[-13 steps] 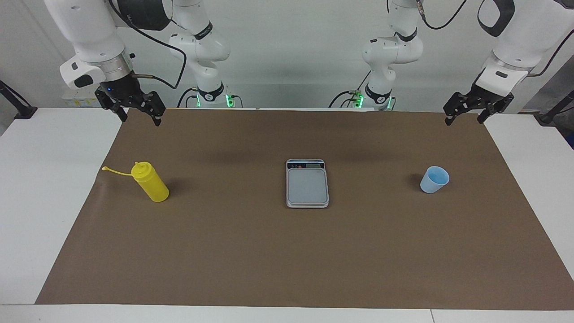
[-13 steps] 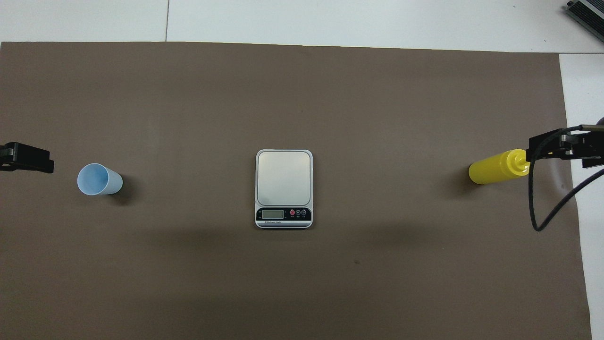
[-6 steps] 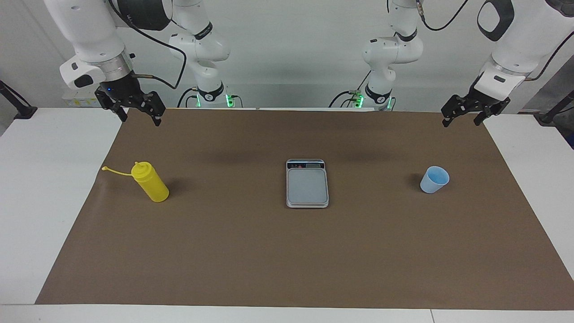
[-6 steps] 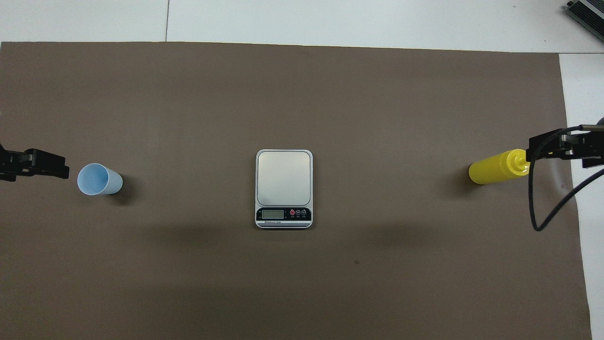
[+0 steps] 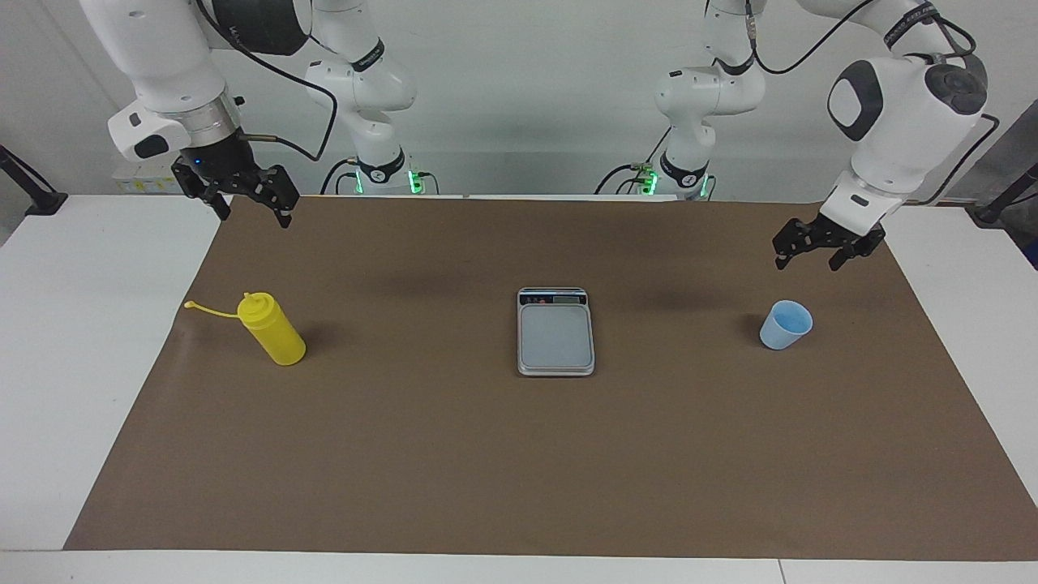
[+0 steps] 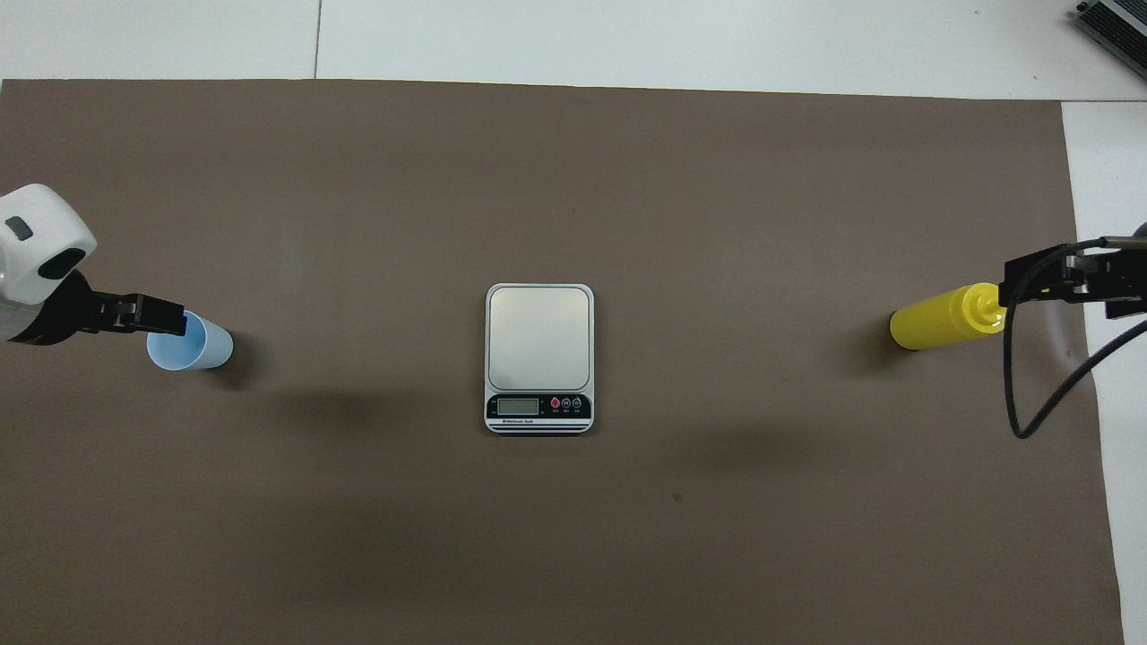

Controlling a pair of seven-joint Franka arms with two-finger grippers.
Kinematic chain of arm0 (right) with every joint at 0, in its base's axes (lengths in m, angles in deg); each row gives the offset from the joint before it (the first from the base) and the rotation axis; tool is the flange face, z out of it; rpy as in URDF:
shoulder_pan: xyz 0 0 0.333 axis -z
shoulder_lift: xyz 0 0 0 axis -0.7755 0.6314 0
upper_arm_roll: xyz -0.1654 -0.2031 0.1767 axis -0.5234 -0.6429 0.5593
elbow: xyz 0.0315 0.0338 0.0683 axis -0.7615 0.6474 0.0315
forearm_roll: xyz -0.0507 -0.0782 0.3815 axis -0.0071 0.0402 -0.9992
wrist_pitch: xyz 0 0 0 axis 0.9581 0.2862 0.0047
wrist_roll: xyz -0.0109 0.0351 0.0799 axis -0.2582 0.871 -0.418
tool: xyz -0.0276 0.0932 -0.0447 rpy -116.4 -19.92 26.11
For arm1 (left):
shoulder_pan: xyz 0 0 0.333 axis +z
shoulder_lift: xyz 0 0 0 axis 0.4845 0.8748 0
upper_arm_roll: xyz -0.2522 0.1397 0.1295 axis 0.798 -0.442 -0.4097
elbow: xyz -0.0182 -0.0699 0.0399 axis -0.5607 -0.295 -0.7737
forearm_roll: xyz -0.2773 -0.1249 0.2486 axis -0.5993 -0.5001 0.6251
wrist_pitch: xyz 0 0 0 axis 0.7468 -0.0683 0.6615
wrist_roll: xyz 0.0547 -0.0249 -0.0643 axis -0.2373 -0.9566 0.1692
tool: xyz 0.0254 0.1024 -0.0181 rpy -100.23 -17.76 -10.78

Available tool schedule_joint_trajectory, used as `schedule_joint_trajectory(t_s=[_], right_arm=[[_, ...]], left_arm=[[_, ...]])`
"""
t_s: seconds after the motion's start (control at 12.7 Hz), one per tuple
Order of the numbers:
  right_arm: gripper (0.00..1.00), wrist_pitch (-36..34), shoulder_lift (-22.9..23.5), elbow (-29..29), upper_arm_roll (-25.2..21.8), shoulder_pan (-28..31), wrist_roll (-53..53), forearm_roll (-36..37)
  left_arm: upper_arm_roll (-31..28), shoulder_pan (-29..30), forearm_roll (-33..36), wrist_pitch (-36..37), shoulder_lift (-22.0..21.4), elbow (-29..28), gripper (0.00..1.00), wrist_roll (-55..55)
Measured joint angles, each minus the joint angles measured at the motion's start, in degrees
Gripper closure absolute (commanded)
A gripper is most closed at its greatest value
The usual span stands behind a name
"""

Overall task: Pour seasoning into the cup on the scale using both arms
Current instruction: 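Close the left gripper around the light-blue cup and lift it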

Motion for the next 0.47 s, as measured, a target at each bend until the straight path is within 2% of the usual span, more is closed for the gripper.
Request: schedule_joint_trajectory(t_s=[0.24,0.47], right_arm=[[0.00,0.00,0.00,0.00,0.00,0.00,0.00,0.00],[0.00,0.00,0.00,0.00,0.00,0.00,0.00,0.00]], left_arm=[[0.15,-0.23,-0.01,-9.27,2.72,-4.99,0.00,-0.20],[0.15,-0.62,-0.02,-11.40,3.04,-6.80,0.00,-0.22]])
